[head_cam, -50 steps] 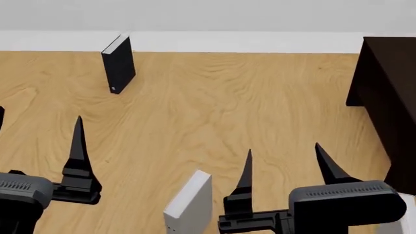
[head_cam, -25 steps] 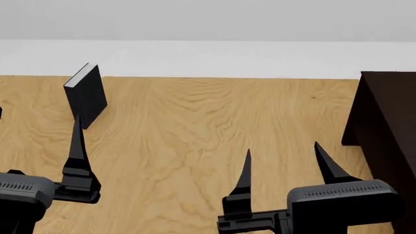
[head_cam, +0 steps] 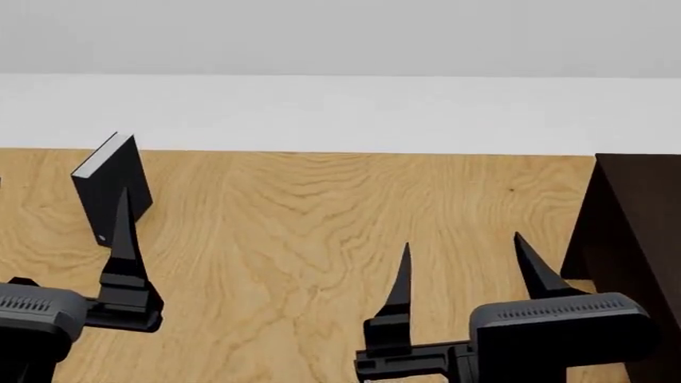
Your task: Pick up the book on the right and place it on the cabinet shelf.
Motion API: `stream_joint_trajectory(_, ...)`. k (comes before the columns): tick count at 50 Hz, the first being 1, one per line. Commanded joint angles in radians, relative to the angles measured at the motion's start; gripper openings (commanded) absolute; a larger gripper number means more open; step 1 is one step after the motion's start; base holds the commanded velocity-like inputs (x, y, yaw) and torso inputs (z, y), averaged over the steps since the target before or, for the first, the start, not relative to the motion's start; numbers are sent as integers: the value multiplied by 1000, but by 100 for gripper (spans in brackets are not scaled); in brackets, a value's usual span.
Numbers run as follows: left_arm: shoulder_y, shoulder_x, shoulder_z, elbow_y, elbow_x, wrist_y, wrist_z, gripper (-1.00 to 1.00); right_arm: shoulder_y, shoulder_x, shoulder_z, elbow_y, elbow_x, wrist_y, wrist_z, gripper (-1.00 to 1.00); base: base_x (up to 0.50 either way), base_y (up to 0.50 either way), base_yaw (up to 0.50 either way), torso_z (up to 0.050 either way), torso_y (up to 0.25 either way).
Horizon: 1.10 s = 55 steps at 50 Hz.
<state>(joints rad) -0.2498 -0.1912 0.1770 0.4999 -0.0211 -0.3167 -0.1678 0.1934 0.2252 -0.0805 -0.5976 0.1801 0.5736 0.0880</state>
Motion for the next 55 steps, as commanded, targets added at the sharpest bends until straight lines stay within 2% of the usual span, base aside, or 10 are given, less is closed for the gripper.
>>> stream_joint_trajectory(1, 2, -6, 4, 9, -7, -5, -7, 100, 2, 3, -7, 3, 4, 5, 8, 100, 0, 0, 0, 0, 0)
stream_joint_trajectory(8, -2, -11, -9, 5, -26, -7, -7, 100, 46, 30, -26, -120, -1, 208, 45, 100, 0, 0, 0, 0, 0)
stream_joint_trajectory(17, 1, -18, -11, 30, -34, -14, -12, 100, 278, 73, 37, -444, 59, 792, 68, 100, 0, 0, 0, 0, 0)
stream_joint_trajectory(20, 0, -21, -16, 45, -43, -24, -13, 100, 414, 162, 192, -448, 447, 997, 385, 100, 0, 0, 0, 0, 0)
stream_joint_trajectory(22, -2, -21, -19, 43, -47, -22, -14, 100, 534, 293, 297, -272, 747, 994, 685, 100, 0, 0, 0, 0, 0)
stream_joint_trajectory(27, -2, -28, -30, 65, -61, -34, -15, 100, 769, 581, 2, -127, 1497, 735, 1433, 100, 0, 0, 0, 0, 0)
stream_joint_trajectory(32, 4, -37, -40, 92, -78, -48, -13, 100, 874, 720, -63, -95, 2071, 610, 1472, 100, 0, 0, 0, 0, 0)
stream_joint_trajectory(36, 3, -41, -41, 95, -81, -50, -14, 100, 1017, 877, -234, -78, 2178, 481, 1475, 100, 0, 0, 0, 0, 0)
stream_joint_trajectory(50, 5, -53, -47, 118, -98, -60, -19, 100, 1525, 1036, -819, 53, 2458, 392, 1480, 100, 0, 0, 0, 0, 0)
stream_joint_trajectory(55, 9, -58, -57, 130, -111, -62, -20, 100, 1535, 1090, -855, 56, 2477, 372, 1444, 100, 0, 0, 0, 0, 0)
